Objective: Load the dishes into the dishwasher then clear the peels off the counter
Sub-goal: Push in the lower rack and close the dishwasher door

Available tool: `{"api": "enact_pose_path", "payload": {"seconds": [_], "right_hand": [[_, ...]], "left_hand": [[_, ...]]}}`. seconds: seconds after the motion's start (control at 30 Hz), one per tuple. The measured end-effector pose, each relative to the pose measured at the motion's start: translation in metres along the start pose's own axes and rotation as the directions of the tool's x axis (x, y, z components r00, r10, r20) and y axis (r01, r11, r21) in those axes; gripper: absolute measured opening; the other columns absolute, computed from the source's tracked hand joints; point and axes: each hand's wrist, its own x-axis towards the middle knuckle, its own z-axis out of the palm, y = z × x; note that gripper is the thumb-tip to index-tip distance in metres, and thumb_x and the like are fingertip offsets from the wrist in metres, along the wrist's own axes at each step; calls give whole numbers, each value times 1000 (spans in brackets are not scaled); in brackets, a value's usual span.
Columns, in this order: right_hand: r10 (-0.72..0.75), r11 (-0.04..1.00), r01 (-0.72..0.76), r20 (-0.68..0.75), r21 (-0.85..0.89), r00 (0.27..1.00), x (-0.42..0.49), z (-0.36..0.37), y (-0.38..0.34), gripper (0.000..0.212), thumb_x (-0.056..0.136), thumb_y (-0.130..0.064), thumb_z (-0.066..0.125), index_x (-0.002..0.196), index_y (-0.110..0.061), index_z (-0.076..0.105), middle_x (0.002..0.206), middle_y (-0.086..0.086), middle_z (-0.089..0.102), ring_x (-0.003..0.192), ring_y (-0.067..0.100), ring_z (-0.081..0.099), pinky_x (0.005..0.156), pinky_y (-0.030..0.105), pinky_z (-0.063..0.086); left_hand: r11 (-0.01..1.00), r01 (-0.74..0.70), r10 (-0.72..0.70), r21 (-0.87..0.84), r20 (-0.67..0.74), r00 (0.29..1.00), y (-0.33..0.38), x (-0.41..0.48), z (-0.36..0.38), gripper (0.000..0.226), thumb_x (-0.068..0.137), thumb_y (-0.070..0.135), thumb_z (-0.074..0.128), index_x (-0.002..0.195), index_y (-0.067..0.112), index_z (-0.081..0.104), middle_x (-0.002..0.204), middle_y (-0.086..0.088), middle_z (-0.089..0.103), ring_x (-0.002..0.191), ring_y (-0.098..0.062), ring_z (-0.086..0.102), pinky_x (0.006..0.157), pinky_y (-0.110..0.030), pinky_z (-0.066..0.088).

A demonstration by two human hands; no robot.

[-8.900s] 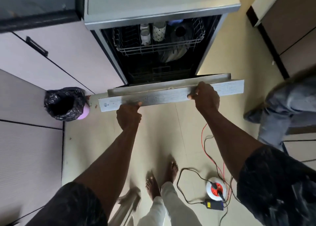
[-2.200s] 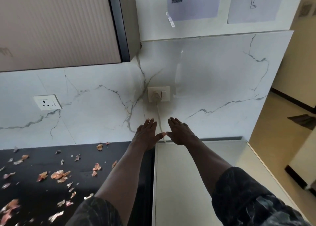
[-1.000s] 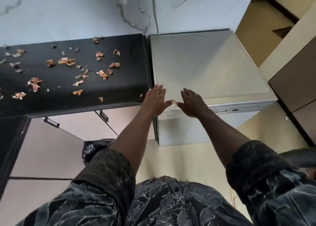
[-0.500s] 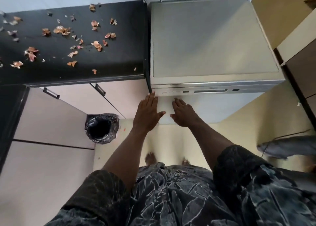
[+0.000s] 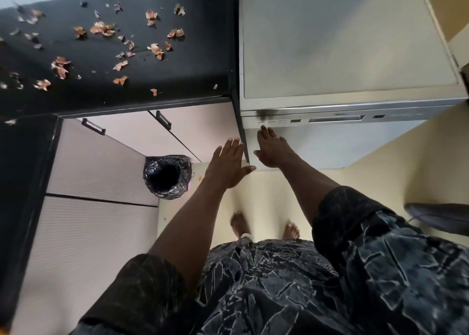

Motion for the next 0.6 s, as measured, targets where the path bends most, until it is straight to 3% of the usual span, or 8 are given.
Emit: {"api": "enact_pose_path", "payload": {"seconds": [0.6], "right_hand": [[43,999,-43,-4,-4,999,11,-4,-11,73,105,-38,44,158,-1,10,169,12,-3,156,31,1,116,57,27]], "left_hand": [[999,-28,29,-29,19,999,-20,12,2,84,101,63,29,161,9,5,169,-8,-5,156,-23,-8,126,-46,7]]}}
